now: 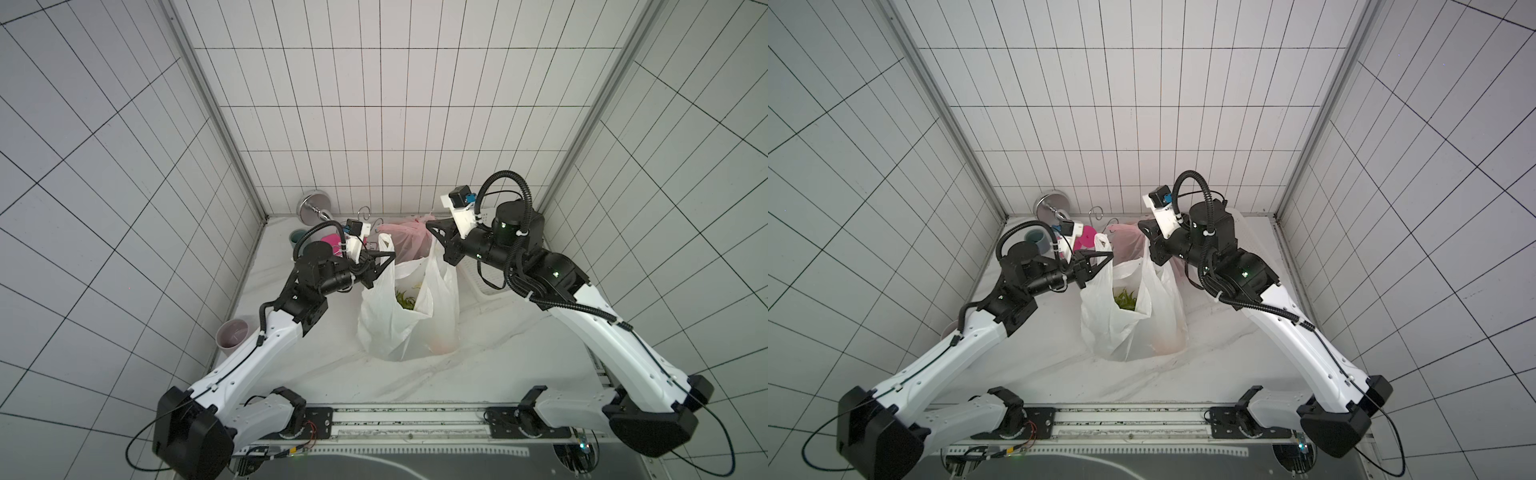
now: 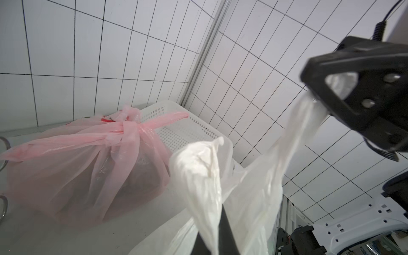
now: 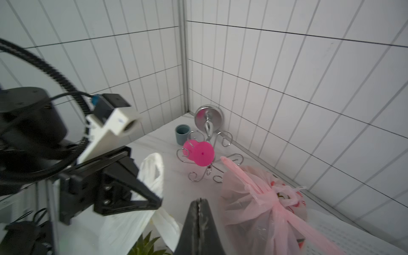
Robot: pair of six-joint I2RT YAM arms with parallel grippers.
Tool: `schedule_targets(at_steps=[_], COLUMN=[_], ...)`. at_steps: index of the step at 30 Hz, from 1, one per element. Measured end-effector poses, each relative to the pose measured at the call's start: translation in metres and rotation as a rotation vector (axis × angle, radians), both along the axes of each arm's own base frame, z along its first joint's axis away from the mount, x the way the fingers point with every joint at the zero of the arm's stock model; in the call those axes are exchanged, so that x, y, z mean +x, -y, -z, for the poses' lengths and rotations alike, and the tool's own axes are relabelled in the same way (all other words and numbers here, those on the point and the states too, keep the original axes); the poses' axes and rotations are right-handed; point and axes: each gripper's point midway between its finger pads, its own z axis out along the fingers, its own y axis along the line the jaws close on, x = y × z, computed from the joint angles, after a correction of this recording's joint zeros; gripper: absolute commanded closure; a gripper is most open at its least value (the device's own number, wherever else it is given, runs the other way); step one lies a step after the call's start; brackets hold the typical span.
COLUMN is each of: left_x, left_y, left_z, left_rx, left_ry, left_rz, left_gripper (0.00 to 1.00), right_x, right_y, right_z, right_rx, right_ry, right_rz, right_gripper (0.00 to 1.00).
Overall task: Place the pineapple into a plastic bag & tie a knot
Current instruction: Cross the plastic bag at the center of the board.
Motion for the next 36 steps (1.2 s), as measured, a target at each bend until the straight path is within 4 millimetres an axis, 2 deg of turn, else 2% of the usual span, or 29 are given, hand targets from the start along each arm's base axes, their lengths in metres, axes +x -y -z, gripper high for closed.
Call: schedule_targets(at_steps=[5, 10, 13, 18, 22, 33, 36], left_x=[0.011, -0.001, -0.007, -0.015, -0.028, -0.043, -0.045], left_y=[0.011, 0.015, 0.018, 0.026, 0.037, 0.052, 0.053], left_z=[0.031, 0.038, 0.033, 0.01, -0.001, 0.01, 0.007], left_rx=[0.091, 0.121, 0.125, 0.127, 0.153, 0.265, 0.287], left_ry=[-0.11, -0.127, -0.1, -0.02, 0.036, 0.088, 0.102], left_rz=[0.044, 0.113, 0.149, 0.199, 0.249, 0.271, 0.275], left_gripper=[1.0, 1.0, 1.0, 1.0, 1.0, 1.0, 0.92], right_x=[-0.03, -0.041, -0.045, -0.044, -0.041, -0.046, -0.049], right_y=[-0.041, -0.057, -0.059, -0.06, -0.059, -0.048, -0.046], right_z=[0.023, 0.054, 0.054, 0.05, 0.052, 0.05, 0.048], right_rx=[0.033, 0.046, 0.062, 0.083, 0.088, 0.104, 0.11], right_ry=[-0.113, -0.242, -0.268, -0.278, -0.296, -0.343, -0.343], right_rz=[-0.308, -0.429, -0.452, -0.45, -0.426, -0.372, -0.371], right_gripper=[1.0, 1.0, 1.0, 1.0, 1.0, 1.0, 1.0])
